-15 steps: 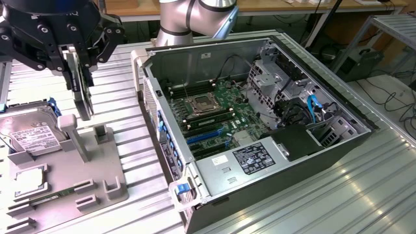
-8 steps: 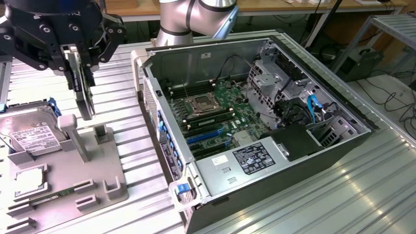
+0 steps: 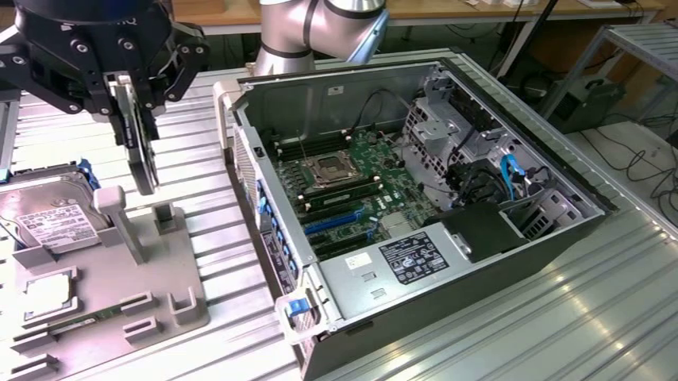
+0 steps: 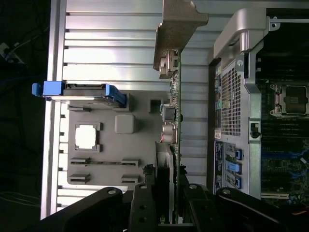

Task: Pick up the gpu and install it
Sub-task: 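Pick up the gpu and move the gpu toward the slot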

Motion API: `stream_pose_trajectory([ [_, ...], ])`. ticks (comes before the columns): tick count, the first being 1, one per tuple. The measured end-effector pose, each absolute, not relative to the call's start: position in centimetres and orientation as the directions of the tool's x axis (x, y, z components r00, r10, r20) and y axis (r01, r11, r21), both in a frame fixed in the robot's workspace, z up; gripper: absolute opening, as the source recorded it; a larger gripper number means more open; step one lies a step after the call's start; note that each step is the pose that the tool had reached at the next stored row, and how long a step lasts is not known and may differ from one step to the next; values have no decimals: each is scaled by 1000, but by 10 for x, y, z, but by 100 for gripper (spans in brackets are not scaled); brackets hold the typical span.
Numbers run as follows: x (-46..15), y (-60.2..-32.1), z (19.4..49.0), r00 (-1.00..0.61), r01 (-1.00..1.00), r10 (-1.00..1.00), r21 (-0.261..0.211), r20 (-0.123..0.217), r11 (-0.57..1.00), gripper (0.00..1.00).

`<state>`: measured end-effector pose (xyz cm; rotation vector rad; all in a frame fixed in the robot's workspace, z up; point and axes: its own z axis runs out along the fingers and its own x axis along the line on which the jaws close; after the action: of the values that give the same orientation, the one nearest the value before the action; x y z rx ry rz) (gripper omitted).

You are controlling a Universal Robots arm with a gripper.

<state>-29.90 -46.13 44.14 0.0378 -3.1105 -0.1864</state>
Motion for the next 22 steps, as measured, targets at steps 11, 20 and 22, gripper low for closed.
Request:
stream_pose_trajectory([
  [11, -293, -461, 441, -999, -23, -26, 120, 24, 993, 27],
  [20, -288, -461, 441, -999, -23, -26, 120, 24, 993, 27],
  [22, -286, -461, 441, -999, -23, -26, 120, 24, 993, 27],
])
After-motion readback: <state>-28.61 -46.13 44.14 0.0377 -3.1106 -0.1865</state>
